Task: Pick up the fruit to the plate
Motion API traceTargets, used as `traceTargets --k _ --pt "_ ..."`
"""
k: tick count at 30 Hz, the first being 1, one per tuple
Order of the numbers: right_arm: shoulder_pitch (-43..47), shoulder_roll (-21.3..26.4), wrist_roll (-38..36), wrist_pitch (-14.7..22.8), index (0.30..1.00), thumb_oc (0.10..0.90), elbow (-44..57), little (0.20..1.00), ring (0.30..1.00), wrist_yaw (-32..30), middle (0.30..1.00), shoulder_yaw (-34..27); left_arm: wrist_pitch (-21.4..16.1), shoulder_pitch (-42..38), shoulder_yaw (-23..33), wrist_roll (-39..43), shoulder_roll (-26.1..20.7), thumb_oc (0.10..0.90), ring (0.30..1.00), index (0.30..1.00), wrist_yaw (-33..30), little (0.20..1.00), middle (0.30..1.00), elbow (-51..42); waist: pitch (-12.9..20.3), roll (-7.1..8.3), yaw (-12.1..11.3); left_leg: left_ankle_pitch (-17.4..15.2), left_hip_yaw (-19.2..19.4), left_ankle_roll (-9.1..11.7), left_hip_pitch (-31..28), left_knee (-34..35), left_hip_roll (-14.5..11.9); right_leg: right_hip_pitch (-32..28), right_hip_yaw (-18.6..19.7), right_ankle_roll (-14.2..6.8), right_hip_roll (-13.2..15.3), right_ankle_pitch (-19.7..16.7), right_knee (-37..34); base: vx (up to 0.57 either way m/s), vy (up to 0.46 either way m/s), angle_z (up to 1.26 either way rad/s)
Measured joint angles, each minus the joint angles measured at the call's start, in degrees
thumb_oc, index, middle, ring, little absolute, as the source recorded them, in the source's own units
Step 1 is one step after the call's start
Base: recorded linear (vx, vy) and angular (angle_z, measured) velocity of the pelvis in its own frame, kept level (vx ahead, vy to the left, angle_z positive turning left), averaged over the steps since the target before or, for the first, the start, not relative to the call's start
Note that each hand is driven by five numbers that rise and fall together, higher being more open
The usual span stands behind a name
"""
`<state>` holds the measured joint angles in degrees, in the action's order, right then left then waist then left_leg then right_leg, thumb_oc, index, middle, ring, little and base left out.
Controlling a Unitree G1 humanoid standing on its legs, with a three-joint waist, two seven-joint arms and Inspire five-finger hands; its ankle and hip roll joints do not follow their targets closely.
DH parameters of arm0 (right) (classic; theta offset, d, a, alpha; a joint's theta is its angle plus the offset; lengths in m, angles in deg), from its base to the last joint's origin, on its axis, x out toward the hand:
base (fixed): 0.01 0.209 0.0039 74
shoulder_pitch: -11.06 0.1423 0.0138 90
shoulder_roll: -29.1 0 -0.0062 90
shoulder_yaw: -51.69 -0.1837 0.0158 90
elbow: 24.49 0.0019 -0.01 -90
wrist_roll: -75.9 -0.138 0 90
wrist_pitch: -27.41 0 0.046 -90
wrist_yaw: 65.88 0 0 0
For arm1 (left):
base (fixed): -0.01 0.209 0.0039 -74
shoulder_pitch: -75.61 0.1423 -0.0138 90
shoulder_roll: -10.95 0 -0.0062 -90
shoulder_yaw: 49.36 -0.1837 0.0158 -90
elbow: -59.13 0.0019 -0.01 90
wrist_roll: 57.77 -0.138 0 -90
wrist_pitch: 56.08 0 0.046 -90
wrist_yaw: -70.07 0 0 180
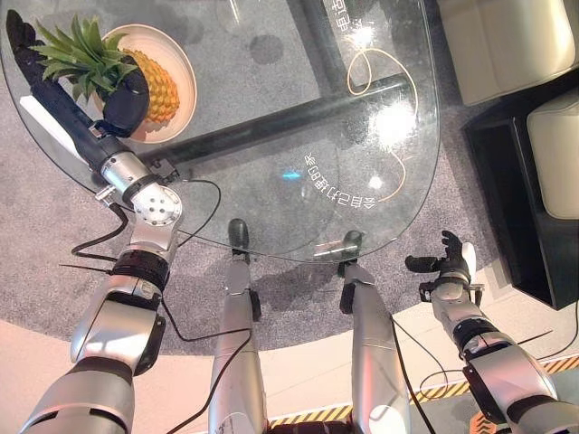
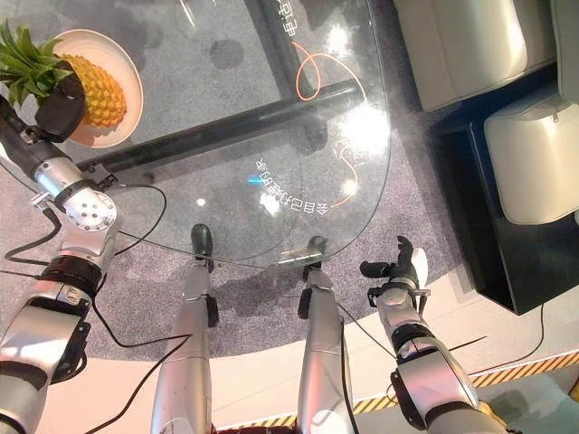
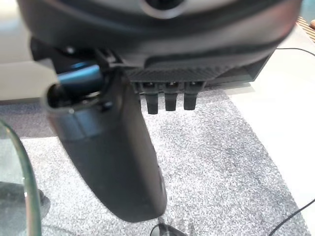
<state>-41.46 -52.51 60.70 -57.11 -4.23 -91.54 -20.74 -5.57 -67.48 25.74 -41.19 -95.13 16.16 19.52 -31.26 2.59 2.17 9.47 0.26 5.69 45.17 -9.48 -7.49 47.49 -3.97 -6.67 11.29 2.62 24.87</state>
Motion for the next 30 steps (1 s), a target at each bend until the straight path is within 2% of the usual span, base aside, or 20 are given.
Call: traceTargets --k 11,16,22,30 --pt "0.0 0.0 0.0 0.0 0.9 0.8 0.0 0.9 0.9 -0.3 0.9 -1.1 -0.7 2.0 0.0 -0.7 0.1 0.8 0.9 0.9 1.8 0.9 0.9 -2.4 0.0 -0.03 -0.4 0.1 0.0 -0.1 -0.1 0.2 0.3 -0.1 -0.1 0.0 0.3 0.0 0.0 0.0 0.0 0.0" --pt "-0.1 0.0 0.0 0.0 0.9 0.8 0.0 0.9 0.9 -0.5 0.9 -1.9 -0.9 4.6 -0.1 -3.9 0.3 0.8 0.9 0.9 2.4 0.9 0.9 -7.8 0.0 -0.14 -0.9 0.3 0.0 -0.3 -0.2 0.3 0.5 -0.2 -0.2 0.0 0.6 0.0 0.0 -0.01 -0.014 0.01" --pt "-0.2 0.0 0.0 0.0 0.9 0.8 0.0 0.9 0.9 -0.5 0.9 -2.1 -1.0 4.9 0.0 -4.5 0.3 0.8 0.9 0.9 2.5 0.9 0.9 -8.5 0.0 -0.42 -2.0 0.5 0.0 -0.4 -0.4 0.4 0.6 -0.3 -0.2 -0.1 0.7 0.0 0.3 0.0 0.0 0.0" --pt "-0.2 -0.1 0.0 0.0 0.9 0.8 0.0 0.9 0.9 -0.5 0.9 -2.4 -2.5 7.8 0.1 -5.2 0.5 0.8 0.9 0.9 2.6 0.9 0.9 -12.1 0.0 -0.47 -2.3 0.5 -0.1 -0.6 -1.2 0.5 0.7 -1.2 -0.3 -0.1 0.9 0.1 0.4 0.0 0.0 0.0"
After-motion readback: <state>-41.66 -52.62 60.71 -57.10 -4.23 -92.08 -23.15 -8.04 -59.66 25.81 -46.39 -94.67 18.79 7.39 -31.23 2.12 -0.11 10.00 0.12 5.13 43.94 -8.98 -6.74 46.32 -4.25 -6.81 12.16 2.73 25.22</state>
